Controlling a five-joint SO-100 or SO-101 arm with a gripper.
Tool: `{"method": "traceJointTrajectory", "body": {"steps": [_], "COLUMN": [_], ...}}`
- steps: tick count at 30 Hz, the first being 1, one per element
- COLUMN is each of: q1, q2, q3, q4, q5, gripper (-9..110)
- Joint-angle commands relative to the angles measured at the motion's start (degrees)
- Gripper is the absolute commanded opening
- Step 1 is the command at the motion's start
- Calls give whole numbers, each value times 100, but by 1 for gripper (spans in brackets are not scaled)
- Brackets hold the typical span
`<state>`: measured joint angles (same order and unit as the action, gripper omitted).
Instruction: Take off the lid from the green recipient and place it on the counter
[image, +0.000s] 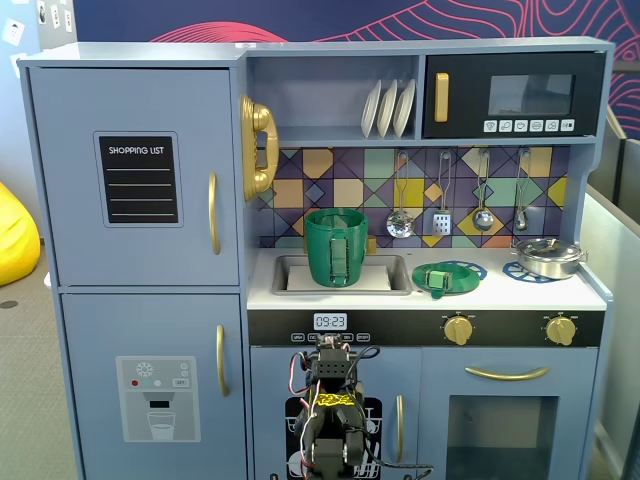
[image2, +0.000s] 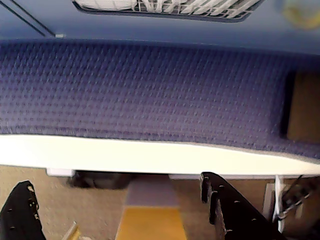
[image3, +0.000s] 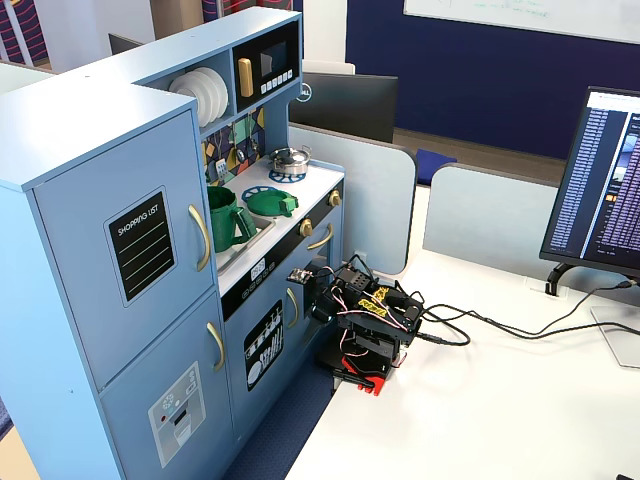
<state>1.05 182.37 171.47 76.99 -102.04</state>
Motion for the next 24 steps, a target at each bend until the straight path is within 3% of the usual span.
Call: {"method": "traceJointTrajectory", "body": {"steps": [1,4,5,11,24], "q1": [123,167,185,185,211], "q2": [-35,-26,-26,-26,-26], "q3": [18,18,18,18,18], "q4": [791,993,976,1081,1081], "q5": [88,2145,2303,1450,1503], "gripper": [34,34,33,30,28]}}
